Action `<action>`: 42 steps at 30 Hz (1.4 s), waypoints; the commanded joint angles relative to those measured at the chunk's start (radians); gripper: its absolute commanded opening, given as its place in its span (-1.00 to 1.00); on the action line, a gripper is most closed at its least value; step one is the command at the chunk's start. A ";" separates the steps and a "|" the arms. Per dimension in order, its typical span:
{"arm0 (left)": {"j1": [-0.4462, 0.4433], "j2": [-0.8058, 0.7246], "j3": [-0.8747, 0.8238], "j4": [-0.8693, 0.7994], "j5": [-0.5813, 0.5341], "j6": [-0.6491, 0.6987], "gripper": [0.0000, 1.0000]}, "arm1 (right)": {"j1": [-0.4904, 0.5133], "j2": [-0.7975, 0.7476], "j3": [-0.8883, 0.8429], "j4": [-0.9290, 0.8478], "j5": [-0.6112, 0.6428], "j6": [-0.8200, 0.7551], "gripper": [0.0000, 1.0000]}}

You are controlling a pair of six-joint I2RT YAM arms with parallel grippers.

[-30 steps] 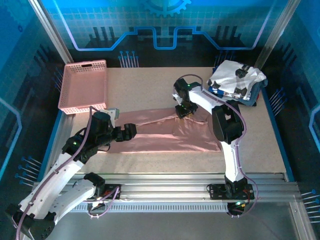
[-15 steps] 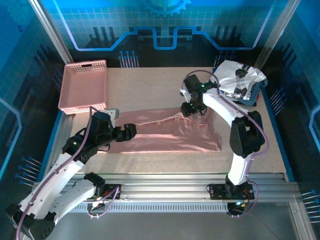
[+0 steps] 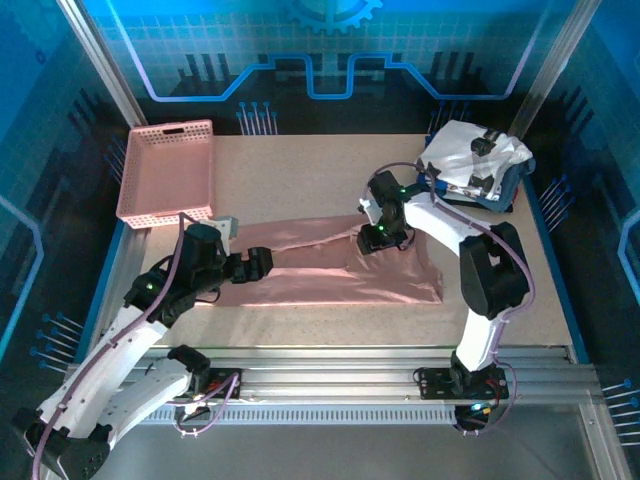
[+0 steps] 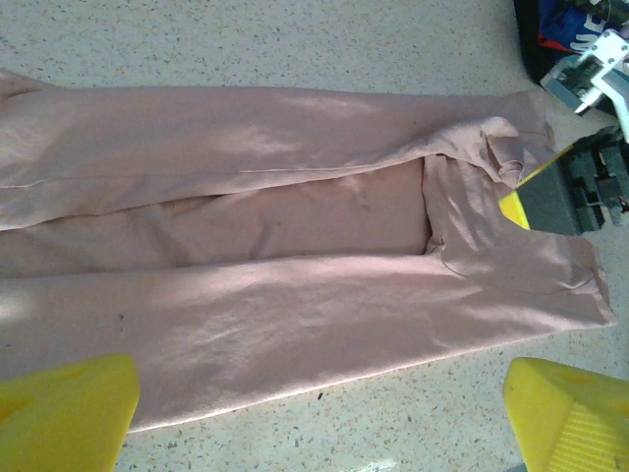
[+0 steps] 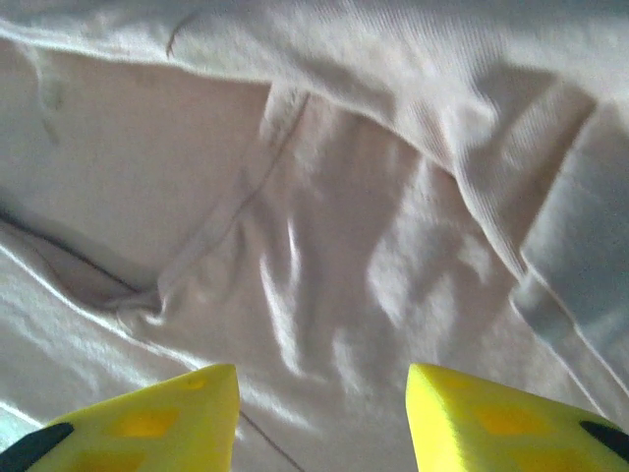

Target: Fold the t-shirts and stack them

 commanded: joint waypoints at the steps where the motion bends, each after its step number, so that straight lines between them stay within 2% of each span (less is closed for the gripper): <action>1: -0.004 -0.013 -0.016 -0.010 -0.017 -0.024 0.94 | -0.005 0.077 0.073 0.009 -0.032 0.018 -0.01; 6: -0.003 -0.029 -0.021 -0.020 -0.027 -0.026 0.94 | -0.030 0.162 0.150 -0.037 0.024 0.005 -0.05; 18: -0.004 -0.035 -0.027 -0.022 -0.034 -0.022 0.93 | -0.092 0.174 0.175 -0.065 0.091 -0.052 -0.04; 24: -0.004 -0.017 -0.020 -0.016 -0.016 -0.019 0.93 | -0.092 0.209 0.179 -0.072 0.125 -0.077 -0.05; 31: -0.005 -0.003 -0.019 -0.004 -0.009 -0.018 0.93 | -0.086 0.190 0.142 -0.059 0.174 -0.112 -0.17; 42: -0.005 0.001 -0.034 0.011 0.000 -0.023 0.93 | -0.062 0.175 0.091 -0.038 0.183 -0.138 -0.18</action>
